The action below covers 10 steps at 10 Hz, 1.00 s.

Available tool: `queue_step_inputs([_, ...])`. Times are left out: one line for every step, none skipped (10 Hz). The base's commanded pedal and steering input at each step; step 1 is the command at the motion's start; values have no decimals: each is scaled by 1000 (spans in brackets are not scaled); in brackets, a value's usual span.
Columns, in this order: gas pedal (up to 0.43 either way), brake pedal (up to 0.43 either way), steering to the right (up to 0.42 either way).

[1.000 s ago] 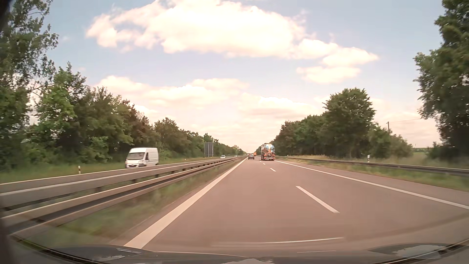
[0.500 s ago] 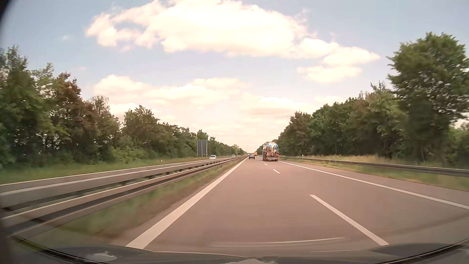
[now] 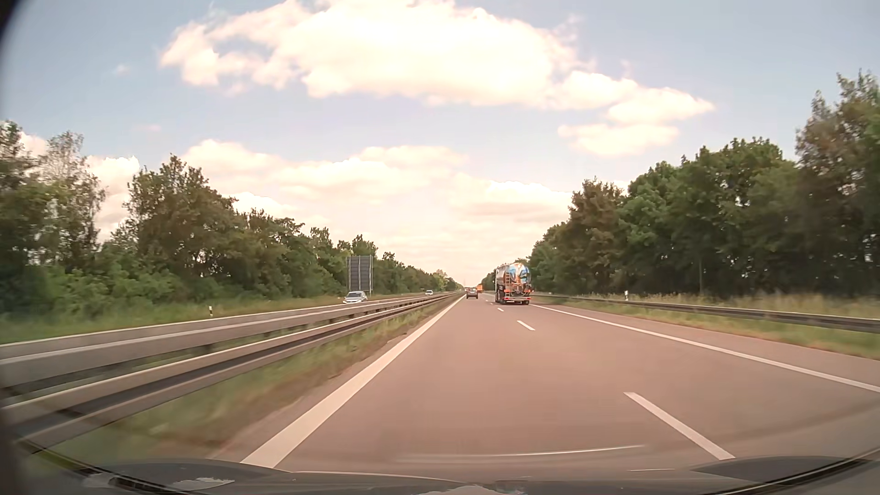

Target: Follow the waypoints while adhering to traffic rules and regulations

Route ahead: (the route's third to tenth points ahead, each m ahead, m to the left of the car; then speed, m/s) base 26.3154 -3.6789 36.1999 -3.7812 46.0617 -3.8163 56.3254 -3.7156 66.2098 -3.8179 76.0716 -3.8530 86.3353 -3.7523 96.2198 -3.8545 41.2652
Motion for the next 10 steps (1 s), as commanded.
queue_step_inputs([240,12,-2])
queue_step_inputs([240,12,-2])
queue_step_inputs([240,12,-2])
queue_step_inputs([240,12,-2])
queue_step_inputs([240,12,-2])
queue_step_inputs([248,12,-1])
queue_step_inputs([248,12,-1])
queue_step_inputs([248,12,-1])
queue_step_inputs([248,12,-1])
queue_step_inputs([248,6,-1])
